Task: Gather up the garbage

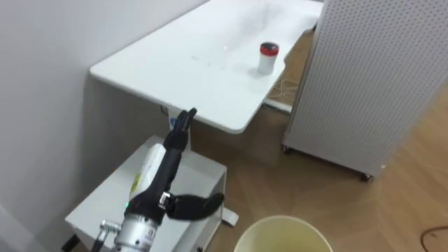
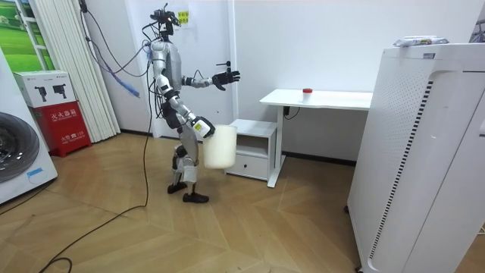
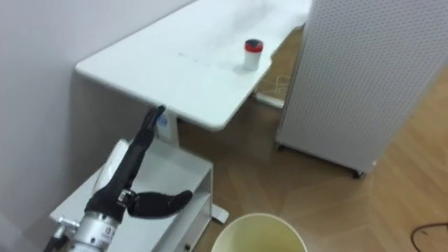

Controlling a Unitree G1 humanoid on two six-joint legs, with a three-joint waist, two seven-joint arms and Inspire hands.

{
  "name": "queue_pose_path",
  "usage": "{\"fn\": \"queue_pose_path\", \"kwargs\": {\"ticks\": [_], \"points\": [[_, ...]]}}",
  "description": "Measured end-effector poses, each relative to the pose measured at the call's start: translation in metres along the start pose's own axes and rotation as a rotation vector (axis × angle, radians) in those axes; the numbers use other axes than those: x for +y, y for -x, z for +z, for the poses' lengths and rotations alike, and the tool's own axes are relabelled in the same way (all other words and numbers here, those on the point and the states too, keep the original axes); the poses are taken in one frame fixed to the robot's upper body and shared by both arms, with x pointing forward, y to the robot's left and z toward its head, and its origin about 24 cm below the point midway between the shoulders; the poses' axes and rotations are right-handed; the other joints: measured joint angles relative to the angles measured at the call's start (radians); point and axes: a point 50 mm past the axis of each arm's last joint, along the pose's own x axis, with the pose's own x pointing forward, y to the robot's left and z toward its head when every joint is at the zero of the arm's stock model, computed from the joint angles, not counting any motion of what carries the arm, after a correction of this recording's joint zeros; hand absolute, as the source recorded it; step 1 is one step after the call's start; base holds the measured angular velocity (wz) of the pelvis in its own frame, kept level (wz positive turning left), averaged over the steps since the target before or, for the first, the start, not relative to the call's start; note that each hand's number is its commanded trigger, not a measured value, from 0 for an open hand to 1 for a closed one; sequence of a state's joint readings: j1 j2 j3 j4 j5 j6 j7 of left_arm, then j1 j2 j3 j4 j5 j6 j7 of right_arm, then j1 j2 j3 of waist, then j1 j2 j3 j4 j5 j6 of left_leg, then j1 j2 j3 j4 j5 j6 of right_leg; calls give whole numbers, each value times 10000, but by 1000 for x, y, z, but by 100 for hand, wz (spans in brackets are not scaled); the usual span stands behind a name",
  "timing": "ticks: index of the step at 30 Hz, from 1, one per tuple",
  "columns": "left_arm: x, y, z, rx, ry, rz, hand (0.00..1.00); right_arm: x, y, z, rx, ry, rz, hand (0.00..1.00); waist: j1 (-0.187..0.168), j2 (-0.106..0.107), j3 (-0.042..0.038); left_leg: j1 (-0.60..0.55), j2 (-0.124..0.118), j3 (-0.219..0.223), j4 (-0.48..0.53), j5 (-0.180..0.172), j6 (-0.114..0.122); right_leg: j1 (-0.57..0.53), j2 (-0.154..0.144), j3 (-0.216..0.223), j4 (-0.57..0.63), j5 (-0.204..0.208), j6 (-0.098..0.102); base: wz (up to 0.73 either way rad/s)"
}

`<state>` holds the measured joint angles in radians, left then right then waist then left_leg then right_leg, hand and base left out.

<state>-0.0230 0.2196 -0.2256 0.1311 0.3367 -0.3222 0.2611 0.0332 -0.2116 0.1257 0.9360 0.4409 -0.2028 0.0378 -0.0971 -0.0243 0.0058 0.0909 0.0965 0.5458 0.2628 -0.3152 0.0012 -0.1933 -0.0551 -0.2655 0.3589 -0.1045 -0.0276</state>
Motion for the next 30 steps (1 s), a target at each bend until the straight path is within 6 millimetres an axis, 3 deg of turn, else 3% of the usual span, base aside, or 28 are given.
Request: {"fn": "queue_pose_path", "kwargs": {"ticks": [6,8,9,10,12,14,15,16,17,18,19,23,30], "points": [[10,-1,-3,173,197,764,0,5,0,3,-150,212,251,100,204,-96,73,-51,574,-81,1704,-104,-179,327,175,-435,29,-267,-403,-38],[14,-2,-3,176,227,1010,0,8,-1,7,-315,471,409,100,212,-67,79,-327,766,-577,2794,-85,-198,436,281,-152,65,-509,-556,-44],[16,-2,-3,219,361,1112,0,9,-1,9,-391,618,517,100,255,-54,92,-652,852,-1176,3646,83,-253,544,460,246,71,-588,-619,-58],[18,-1,-4,285,554,1234,0,9,-1,10,-449,780,575,100,365,-29,77,-1020,741,-2106,4186,130,-106,634,585,609,27,-634,-685,-59],[19,-1,-1,148,754,1461,0,8,-1,12,-494,770,537,100,496,-38,72,-1563,294,-3031,3648,-119,-74,652,608,976,35,-661,-712,-63],[21,0,1,30,876,1846,0,7,-1,11,-463,844,489,100,828,-75,78,-2014,-68,-3465,2549,-19,-215,663,626,1531,38,-603,-626,-92],[25,2,0,15,917,2172,0,6,-1,11,-429,918,427,100,955,-13,45,-2266,-158,-3777,1657,321,-390,668,692,1697,60,-604,-621,-92],[29,2,-1,51,936,2519,0,4,0,10,-339,897,317,100,1020,136,-33,-2420,-186,-4063,1423,1133,-392,679,756,1889,223,-696,-553,-79],[30,3,-1,87,917,2686,0,3,1,8,-281,886,262,100,1011,179,-64,-2379,-209,-4105,1404,1196,-153,698,760,1874,280,-775,-509,-44],[34,3,-2,105,843,2917,0,1,3,5,-174,907,186,100,925,160,-155,-2243,-284,-4082,1302,1175,-131,746,714,1838,210,-832,-430,-14],[37,4,1,-22,811,3170,0,-1,4,5,-236,921,103,100,889,124,-156,-2162,-397,-4032,1196,1193,-51,789,720,1845,126,-856,-390,0],[40,3,5,-198,825,3445,0,0,4,6,-341,899,-105,100,803,71,-113,-1842,-450,-3998,871,1177,-9,1139,663,1841,-369,-823,-341,-1],[41,3,8,-315,955,3489,0,9,3,22,-1062,841,201,100,763,216,-14,-1375,-561,-3868,180,1179,-12,1528,614,1834,-896,-851,-296,-2]]}}
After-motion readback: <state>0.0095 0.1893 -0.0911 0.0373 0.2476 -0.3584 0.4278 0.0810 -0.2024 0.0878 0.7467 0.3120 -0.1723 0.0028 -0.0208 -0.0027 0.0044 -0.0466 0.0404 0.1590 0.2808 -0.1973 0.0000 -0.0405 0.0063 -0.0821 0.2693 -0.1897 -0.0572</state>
